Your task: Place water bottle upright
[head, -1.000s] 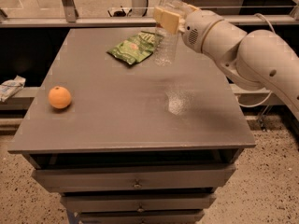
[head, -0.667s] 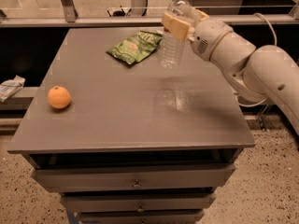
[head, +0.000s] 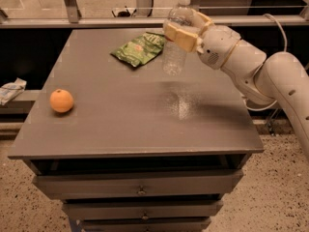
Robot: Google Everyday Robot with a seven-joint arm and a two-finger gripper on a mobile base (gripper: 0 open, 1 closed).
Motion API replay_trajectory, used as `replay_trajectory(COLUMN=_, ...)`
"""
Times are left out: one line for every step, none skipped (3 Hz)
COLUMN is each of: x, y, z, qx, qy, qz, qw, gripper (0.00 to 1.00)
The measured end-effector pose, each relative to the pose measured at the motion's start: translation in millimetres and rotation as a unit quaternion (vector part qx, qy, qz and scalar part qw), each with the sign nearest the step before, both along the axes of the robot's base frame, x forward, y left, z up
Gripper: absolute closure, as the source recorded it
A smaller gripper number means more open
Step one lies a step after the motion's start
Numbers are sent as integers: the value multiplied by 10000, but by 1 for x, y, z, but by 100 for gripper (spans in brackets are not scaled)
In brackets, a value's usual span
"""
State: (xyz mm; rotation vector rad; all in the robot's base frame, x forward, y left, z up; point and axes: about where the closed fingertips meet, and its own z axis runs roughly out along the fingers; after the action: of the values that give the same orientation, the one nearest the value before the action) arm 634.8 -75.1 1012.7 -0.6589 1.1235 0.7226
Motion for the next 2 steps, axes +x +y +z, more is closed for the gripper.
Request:
replay_trajectory(x=-10, y=3, z=-8, qx=-286, qy=-83, qz=397, qw=9988, gripper=100)
replay_trajectory(x=-18, y=4, z=-17, qx=-309, qy=-6, qz=626, qw=9976, gripper=100)
